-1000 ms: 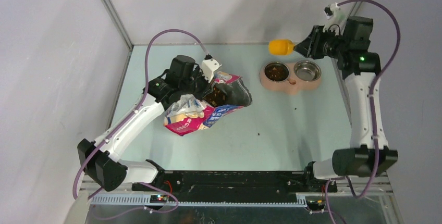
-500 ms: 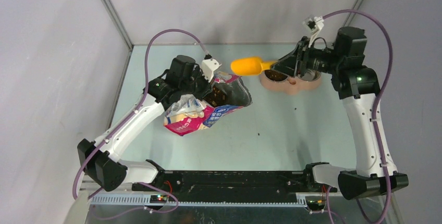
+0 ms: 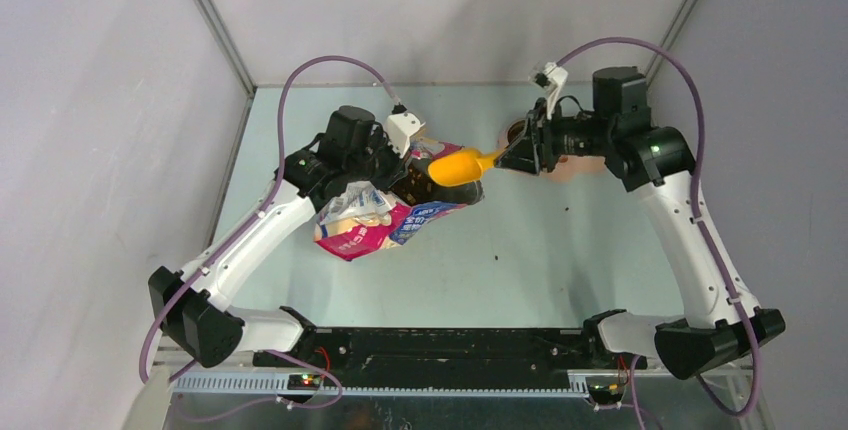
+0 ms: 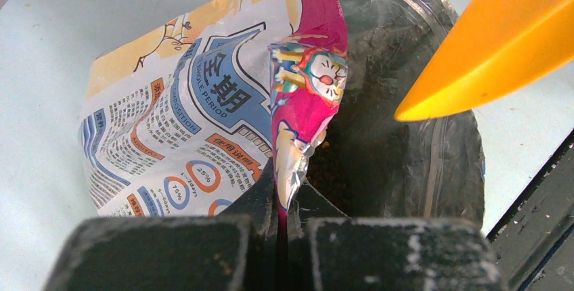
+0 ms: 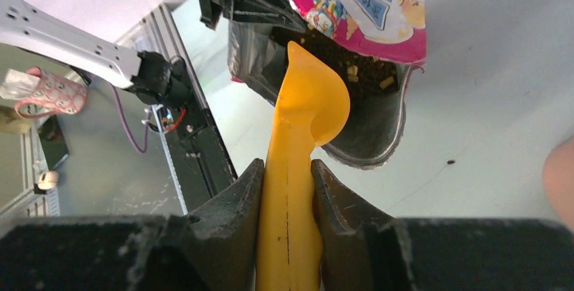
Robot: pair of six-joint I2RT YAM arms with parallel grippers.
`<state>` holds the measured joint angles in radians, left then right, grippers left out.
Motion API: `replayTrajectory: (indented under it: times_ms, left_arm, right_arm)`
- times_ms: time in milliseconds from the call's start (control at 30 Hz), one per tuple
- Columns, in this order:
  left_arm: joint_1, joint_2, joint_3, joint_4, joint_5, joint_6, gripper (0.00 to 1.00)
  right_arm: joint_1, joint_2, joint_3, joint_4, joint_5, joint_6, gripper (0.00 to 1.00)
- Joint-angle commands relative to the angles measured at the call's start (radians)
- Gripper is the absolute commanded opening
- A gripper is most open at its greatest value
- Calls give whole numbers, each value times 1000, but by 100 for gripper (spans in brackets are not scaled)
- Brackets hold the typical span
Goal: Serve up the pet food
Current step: Collect the pet food from the pet food bag.
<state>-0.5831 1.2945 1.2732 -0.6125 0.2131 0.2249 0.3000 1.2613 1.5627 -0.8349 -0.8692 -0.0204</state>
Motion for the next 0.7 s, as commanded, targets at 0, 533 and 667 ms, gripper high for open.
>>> replayTrajectory:
  times_ms: [0,533,667]
  left_arm:
    - [-6,-32,18,29,14,-18,0]
    - [-7,-31,19,28,23,-17,0]
    - [-7,-34,16,30,22,-14,0]
  right_arm:
    - [66,25,-11,-26,129,-81,0]
    - [192,187,-55,156,424,-7,0]
    - [226,225,-65,229,479,41,0]
